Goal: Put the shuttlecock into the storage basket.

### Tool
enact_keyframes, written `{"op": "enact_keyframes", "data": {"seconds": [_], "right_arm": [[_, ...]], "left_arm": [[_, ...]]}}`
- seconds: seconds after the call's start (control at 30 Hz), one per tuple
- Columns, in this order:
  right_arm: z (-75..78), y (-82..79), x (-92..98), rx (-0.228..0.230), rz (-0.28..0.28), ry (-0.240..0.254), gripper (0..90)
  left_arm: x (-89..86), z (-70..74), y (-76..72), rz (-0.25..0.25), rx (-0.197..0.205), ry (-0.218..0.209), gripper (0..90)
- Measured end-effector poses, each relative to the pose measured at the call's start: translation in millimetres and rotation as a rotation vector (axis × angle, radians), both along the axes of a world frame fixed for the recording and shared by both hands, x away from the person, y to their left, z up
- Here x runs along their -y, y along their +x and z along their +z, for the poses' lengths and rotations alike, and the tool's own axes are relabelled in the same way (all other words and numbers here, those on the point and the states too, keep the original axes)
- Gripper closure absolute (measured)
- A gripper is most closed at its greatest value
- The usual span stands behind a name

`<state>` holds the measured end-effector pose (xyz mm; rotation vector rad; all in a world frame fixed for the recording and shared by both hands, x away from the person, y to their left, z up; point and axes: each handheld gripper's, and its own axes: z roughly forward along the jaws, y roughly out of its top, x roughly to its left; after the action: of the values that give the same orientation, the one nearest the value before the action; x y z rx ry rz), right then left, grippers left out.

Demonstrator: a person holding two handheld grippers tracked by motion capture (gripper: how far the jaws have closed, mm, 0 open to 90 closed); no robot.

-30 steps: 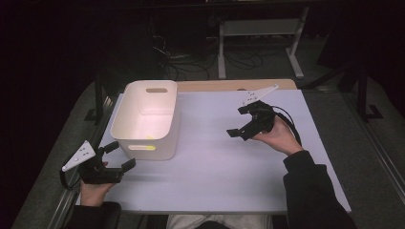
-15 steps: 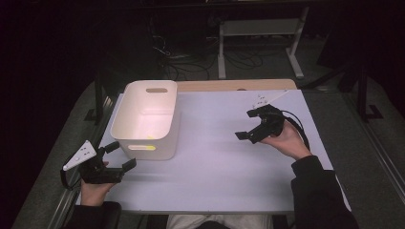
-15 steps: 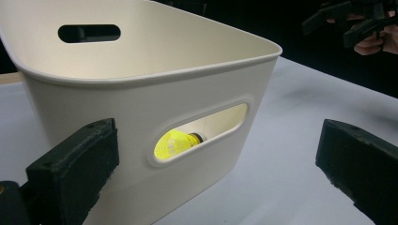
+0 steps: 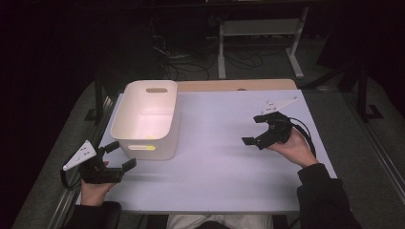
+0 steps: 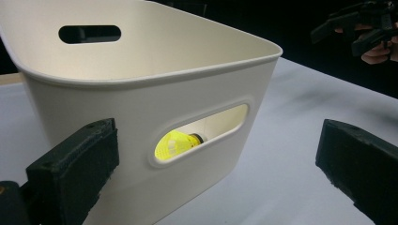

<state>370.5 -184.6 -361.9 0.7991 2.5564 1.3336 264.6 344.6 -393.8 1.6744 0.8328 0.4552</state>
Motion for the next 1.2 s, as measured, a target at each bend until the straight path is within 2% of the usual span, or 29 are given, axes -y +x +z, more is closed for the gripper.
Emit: {"op": "enact_keyframes", "data": {"seconds": [0.4,0.83,1.2], "right_arm": [[-13.3,-14.9,13.4,-0.015,-0.03,0.014,0.0],[-26.2,-30.8,34.4,-0.024,-0.095,0.043,0.0],[-37.4,-49.5,54.2,0.014,-0.156,0.071,0.0]], "left_arm": [[0.2,0.2,0.0,-0.001,0.003,-0.002,0.0],[-0.1,0.3,0.0,-0.001,0.004,-0.002,0.0],[-0.1,0.5,0.1,0.0,0.006,-0.003,0.0]]}}
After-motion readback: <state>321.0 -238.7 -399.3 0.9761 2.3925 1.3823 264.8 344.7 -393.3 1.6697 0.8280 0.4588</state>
